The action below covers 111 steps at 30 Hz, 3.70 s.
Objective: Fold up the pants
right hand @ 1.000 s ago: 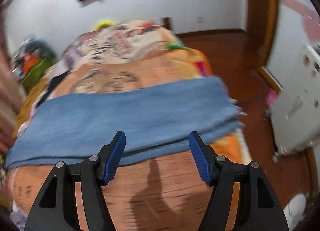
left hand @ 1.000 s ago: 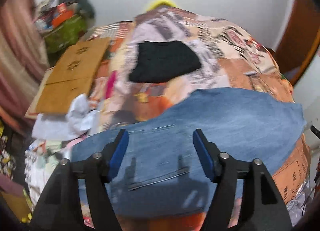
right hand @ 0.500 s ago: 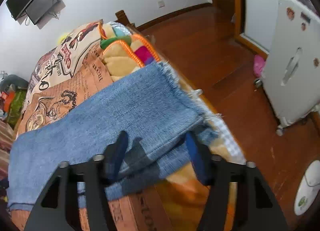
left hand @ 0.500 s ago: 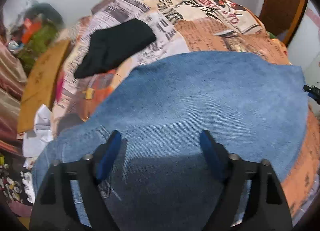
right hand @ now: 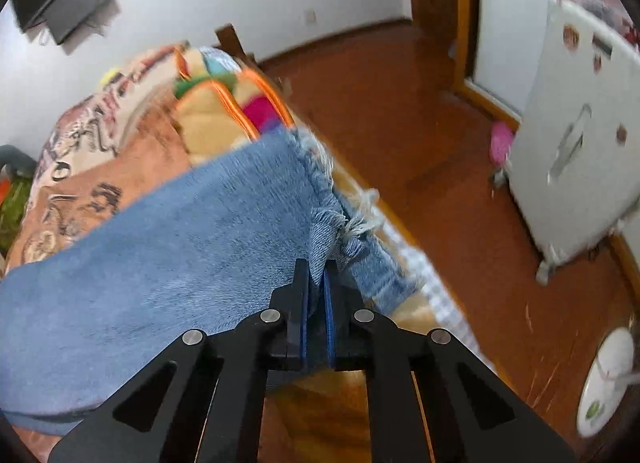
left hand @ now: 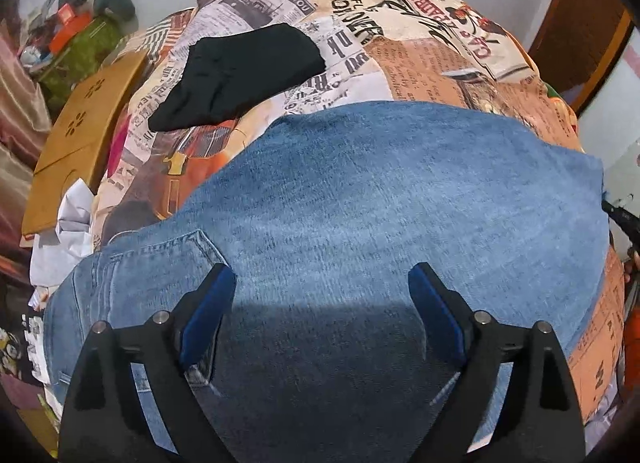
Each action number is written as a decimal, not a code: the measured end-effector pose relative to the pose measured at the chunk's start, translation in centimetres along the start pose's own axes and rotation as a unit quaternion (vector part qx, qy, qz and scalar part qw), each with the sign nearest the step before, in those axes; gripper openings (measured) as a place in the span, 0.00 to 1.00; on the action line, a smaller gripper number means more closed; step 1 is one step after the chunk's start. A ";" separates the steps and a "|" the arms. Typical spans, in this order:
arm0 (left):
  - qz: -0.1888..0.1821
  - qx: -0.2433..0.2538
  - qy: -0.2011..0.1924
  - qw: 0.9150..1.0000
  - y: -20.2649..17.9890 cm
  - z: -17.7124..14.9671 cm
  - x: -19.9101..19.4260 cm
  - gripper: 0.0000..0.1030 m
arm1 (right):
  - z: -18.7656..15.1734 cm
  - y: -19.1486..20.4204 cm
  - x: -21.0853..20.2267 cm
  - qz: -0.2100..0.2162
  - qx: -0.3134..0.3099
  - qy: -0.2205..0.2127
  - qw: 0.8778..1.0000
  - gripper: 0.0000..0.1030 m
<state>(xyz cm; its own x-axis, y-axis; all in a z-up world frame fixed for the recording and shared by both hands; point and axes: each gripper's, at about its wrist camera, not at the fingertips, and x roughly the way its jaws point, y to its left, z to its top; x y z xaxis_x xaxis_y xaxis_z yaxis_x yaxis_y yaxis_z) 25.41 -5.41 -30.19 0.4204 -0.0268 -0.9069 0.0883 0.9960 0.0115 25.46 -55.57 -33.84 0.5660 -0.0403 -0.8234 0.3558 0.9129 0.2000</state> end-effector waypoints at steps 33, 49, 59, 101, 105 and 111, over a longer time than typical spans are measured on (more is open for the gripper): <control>-0.003 0.001 -0.006 1.000 -0.5 0.2 0.4 0.95 | -0.2 -3.2 0.7 0.114 0.148 0.038 0.982 0.45; 0.011 0.045 -0.037 0.998 -1.0 -0.8 -2.5 0.95 | 4.0 3.3 -11.5 0.152 0.045 -0.106 0.982 0.11; 0.008 0.036 -0.093 0.995 0.9 -1.7 -6.8 0.95 | 5.2 13.6 -20.1 0.238 -0.061 -0.175 0.953 0.11; -0.058 0.020 -0.105 0.993 -0.7 2.5 -8.1 0.95 | -5.7 28.8 -12.8 0.301 -0.293 0.013 0.907 0.48; -0.062 0.045 -0.123 0.989 -4.3 4.6 -7.8 0.95 | -4.3 26.4 -11.7 0.234 -0.298 -0.008 0.925 0.48; -0.046 0.095 -0.115 0.988 -9.2 5.6 -5.6 0.92 | -4.4 23.6 -8.7 0.203 -0.280 0.019 0.938 0.48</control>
<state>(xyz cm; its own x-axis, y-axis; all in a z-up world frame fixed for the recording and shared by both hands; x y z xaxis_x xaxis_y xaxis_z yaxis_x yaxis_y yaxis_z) 27.30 -14.91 -22.87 0.5954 -0.1574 -0.7878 0.2944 0.9552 0.0316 25.63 -31.85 -24.29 0.5394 0.3617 -0.7604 -0.3362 0.9204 0.1993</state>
